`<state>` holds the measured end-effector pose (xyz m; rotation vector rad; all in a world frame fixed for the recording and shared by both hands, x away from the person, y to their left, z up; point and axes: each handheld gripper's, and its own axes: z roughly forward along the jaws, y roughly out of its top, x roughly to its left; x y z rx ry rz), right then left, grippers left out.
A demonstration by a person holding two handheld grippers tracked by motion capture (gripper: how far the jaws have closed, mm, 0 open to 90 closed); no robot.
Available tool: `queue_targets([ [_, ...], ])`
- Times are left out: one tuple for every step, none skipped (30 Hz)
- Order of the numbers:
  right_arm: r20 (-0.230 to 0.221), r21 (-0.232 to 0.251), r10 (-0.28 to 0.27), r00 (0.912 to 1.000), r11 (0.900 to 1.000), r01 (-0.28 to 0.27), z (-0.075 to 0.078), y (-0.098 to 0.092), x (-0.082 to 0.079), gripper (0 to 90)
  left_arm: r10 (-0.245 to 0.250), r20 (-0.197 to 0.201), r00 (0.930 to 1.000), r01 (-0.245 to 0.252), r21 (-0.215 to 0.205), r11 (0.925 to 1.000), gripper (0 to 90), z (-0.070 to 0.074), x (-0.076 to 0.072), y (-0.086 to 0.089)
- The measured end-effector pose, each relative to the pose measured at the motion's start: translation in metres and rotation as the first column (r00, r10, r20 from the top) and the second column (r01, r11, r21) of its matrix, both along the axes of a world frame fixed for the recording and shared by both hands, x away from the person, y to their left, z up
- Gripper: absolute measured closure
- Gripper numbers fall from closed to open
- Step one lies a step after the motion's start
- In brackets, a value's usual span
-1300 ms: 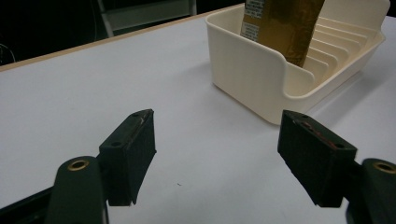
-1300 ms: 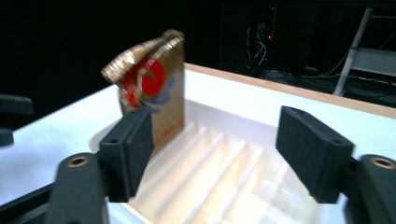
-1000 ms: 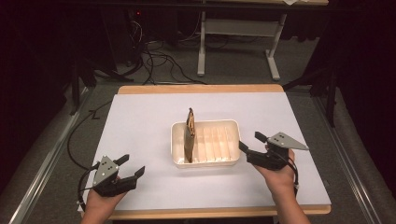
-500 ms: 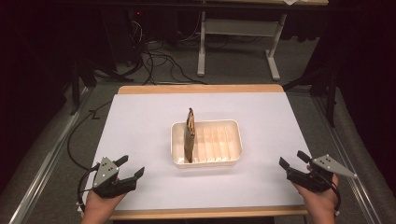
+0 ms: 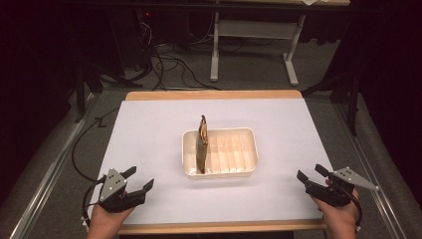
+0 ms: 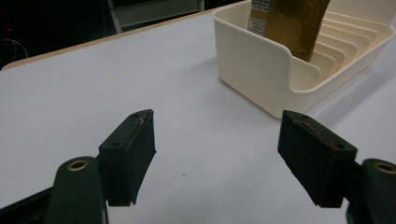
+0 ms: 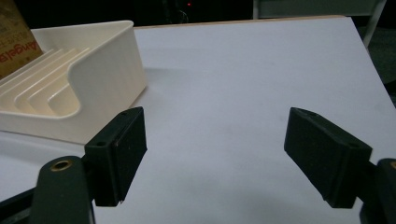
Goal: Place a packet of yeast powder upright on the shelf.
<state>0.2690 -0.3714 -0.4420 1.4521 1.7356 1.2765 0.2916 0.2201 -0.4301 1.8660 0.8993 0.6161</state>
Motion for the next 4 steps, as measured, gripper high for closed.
queue_targets([
  [0.000, -0.007, 0.003, 1.0000, 1.000, -0.003, -0.0006, 0.0000, 0.0007, 21.8, 0.001, 0.001, 1.0000, -0.001, -0.002, 1.0000, 27.9, 0.0003, -0.0003, 0.0008],
  [-0.007, -0.012, 0.002, 1.0000, 1.000, -0.002, -0.0016, 0.0009, 0.0015, 21.8, 0.001, 0.003, 1.0000, -0.001, -0.004, 1.0000, 27.9, 0.0007, -0.0003, 0.0017],
  [-0.007, -0.012, 0.002, 1.0000, 1.000, -0.002, -0.0016, 0.0009, 0.0015, 21.8, 0.001, 0.003, 1.0000, -0.001, -0.004, 1.0000, 27.9, 0.0007, -0.0003, 0.0017],
  [-0.011, -0.015, 0.002, 0.9999, 1.000, -0.002, -0.0020, 0.0011, 0.0017, 21.8, 0.001, 0.002, 1.0000, -0.001, -0.005, 1.0000, 27.9, 0.0009, -0.0001, 0.0020],
])
